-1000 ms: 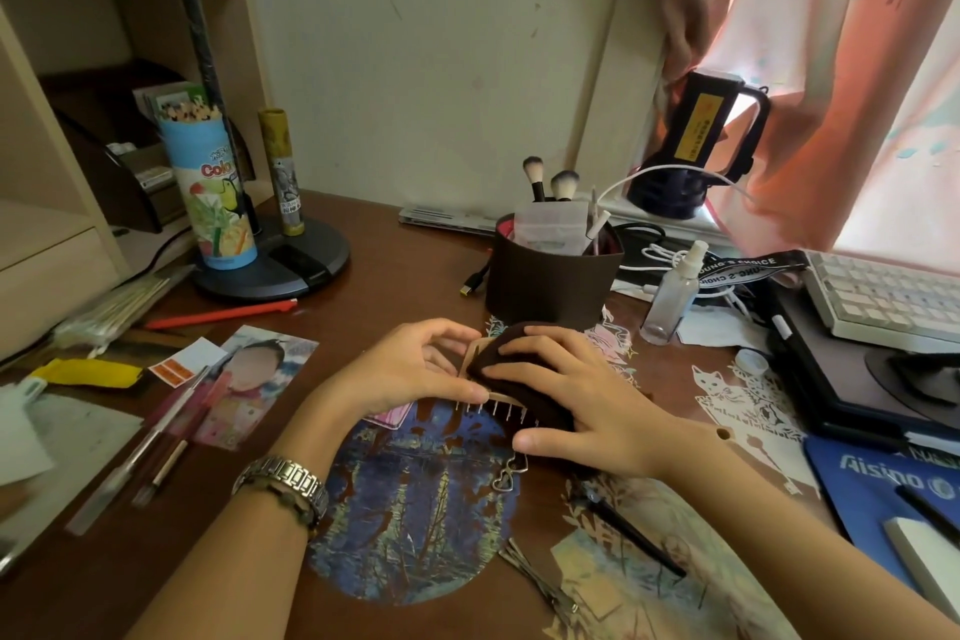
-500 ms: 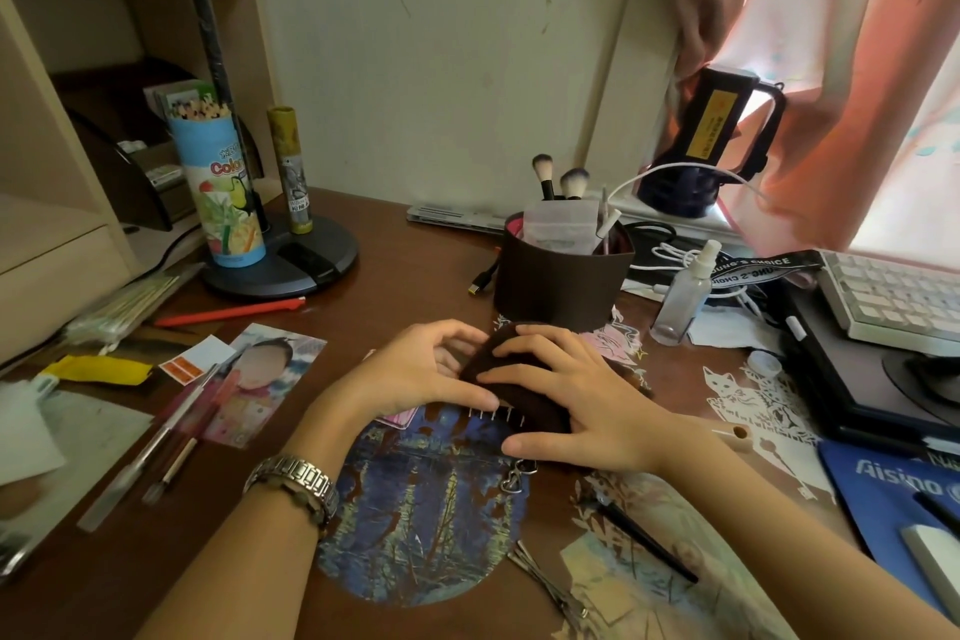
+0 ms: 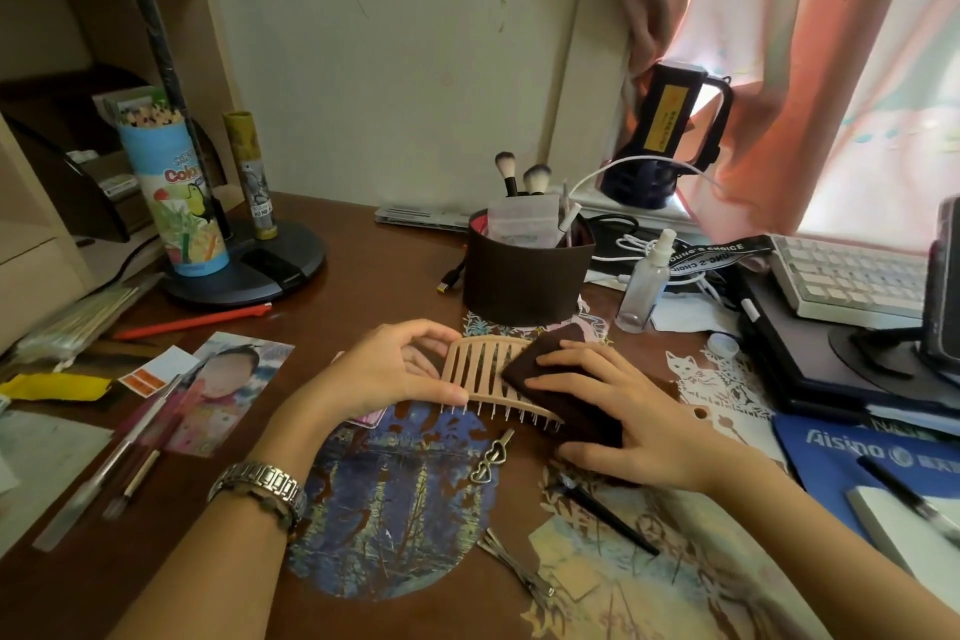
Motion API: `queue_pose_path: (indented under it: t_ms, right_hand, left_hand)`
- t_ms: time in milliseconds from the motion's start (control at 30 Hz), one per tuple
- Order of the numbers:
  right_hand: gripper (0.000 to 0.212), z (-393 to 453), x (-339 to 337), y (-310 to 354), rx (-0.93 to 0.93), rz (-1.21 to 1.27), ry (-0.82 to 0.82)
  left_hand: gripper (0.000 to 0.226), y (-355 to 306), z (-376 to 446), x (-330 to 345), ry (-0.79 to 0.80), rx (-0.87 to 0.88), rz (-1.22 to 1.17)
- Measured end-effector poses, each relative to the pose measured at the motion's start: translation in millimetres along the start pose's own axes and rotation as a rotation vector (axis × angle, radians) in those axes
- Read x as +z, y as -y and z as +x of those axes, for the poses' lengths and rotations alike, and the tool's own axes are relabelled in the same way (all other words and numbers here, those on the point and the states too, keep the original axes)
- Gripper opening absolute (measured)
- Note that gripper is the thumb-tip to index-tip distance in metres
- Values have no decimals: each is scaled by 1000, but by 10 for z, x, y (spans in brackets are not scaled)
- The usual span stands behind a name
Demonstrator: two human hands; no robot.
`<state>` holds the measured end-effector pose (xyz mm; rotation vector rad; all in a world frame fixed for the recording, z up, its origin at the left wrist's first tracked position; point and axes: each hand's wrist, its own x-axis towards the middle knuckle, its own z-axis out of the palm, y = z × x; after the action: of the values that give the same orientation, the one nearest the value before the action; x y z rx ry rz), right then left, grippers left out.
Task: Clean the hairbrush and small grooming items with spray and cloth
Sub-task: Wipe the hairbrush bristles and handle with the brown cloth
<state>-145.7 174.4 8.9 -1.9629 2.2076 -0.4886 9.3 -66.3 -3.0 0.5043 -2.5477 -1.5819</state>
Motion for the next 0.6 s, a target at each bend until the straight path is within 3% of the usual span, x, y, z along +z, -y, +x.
queue_pose_path:
  t_ms: [333,600]
  right_hand:
    - [67,-218,-58,-17,67,-91,55]
    - [62,-289,-45,104,137,-146,26]
  left_hand:
    - [82,-14,-6,8,-9,20,33]
    - [75,-24,3,79,-16,47,175]
